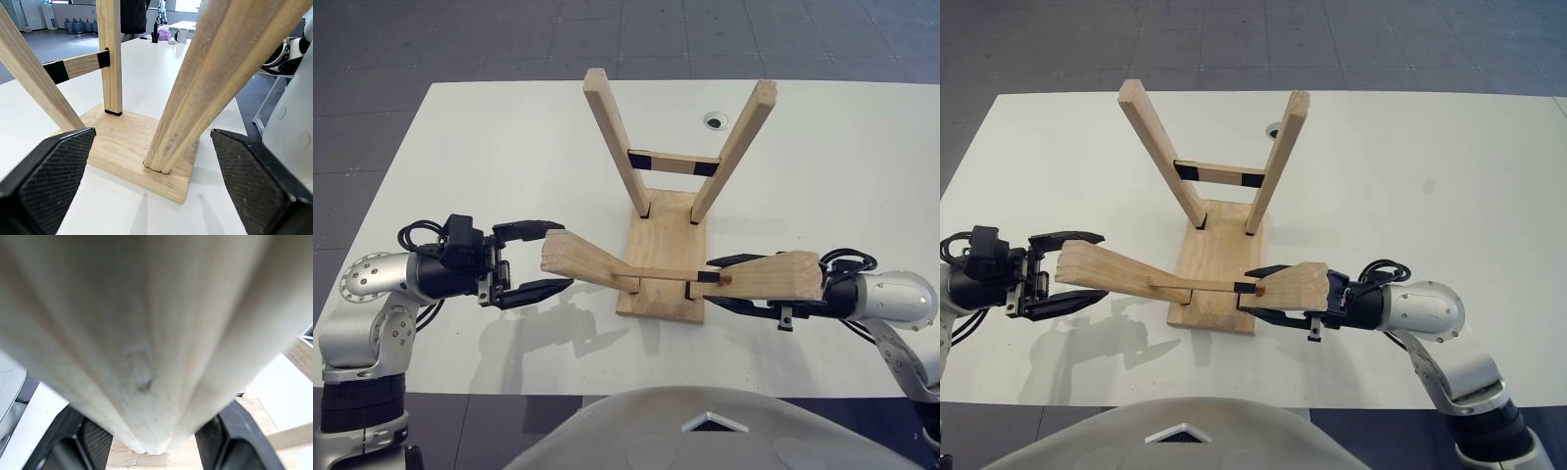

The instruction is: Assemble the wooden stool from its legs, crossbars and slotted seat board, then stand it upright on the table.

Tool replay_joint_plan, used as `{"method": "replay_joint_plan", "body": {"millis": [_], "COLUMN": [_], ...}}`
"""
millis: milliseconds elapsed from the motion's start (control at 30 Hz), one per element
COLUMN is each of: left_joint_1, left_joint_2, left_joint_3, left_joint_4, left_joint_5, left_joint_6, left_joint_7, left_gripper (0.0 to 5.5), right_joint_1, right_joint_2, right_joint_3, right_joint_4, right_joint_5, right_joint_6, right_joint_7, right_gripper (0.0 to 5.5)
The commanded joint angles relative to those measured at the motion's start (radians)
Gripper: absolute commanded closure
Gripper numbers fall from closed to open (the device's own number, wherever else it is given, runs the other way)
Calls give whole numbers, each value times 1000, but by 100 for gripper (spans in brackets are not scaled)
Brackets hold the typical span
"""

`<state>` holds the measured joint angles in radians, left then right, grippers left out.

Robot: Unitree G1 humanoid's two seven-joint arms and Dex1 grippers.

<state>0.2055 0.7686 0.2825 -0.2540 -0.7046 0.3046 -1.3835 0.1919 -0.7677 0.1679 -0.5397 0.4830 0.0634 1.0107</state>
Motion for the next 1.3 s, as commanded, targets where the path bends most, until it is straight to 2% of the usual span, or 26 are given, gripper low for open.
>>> {"method": "replay_joint_plan", "body": {"millis": [33,200,433,667,1167,1300], "left_joint_1": [32,93,97,186,159,149], "left_joint_2": [26,43,40,55,28,27], "left_joint_3": [46,98,98,141,125,122], "left_joint_4": [-34,-63,-71,-136,-126,-157], "left_joint_5": [-35,-80,-80,-122,-118,-136], "left_joint_6": [12,5,10,-2,16,34], "left_joint_7": [-14,-66,-49,-138,-53,-23], "left_gripper": [113,113,113,113,113,113], "right_joint_1": [19,-29,-70,-138,-183,-190], "right_joint_2": [-9,-48,-97,-110,-106,-83], "right_joint_3": [90,107,111,142,176,253], "right_joint_4": [112,109,98,109,110,93], "right_joint_5": [-122,-97,-79,-28,-19,-62], "right_joint_6": [98,137,161,250,297,320], "right_joint_7": [-27,-15,22,34,39,24], "right_gripper": [344,344,344,344,344,344]}}
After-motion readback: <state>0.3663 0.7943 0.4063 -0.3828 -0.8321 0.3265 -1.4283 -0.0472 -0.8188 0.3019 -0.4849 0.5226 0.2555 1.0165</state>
